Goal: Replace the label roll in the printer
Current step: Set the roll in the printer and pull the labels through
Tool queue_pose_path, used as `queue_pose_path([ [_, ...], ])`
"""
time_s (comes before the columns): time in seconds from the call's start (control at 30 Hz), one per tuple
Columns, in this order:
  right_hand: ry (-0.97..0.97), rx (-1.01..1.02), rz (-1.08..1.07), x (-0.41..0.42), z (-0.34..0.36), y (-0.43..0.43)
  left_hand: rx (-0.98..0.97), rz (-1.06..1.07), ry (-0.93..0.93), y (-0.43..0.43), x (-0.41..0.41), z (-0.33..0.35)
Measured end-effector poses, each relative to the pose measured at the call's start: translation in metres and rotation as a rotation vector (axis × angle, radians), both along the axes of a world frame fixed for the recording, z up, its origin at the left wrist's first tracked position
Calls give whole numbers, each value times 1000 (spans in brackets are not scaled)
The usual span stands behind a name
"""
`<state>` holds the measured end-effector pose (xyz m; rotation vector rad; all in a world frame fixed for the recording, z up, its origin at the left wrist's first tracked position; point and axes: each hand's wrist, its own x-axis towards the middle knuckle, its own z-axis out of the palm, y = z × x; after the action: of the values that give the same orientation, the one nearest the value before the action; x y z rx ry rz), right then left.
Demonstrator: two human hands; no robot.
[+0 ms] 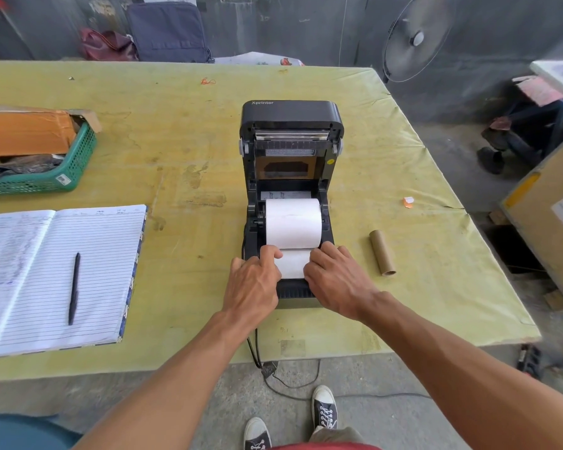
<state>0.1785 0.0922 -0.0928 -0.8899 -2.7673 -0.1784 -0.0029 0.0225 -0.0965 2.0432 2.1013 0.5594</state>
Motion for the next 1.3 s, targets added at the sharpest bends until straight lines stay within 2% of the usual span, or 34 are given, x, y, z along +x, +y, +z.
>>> queue_pose_path([
  [0.57, 37, -25, 27, 20, -11, -64, 61, -163, -45, -67, 11, -7],
  [0.7, 36, -76, -52, 28, -13, -77, 52, -166, -39, -74, 10, -14],
  [0.87, 65, 23, 1, 27, -13, -72, 82, -204, -74, -76, 9, -11],
  [0.93, 68, 25, 44, 26, -10, -68, 107, -221, -44, -76, 6, -10],
  [1.13, 75, -17, 79, 27, -15, -70, 143, -247, 233, -70, -4, -10],
  [1.3, 85, -32, 96, 27, -18, -72, 155, -251, 234, -71, -7, -11],
])
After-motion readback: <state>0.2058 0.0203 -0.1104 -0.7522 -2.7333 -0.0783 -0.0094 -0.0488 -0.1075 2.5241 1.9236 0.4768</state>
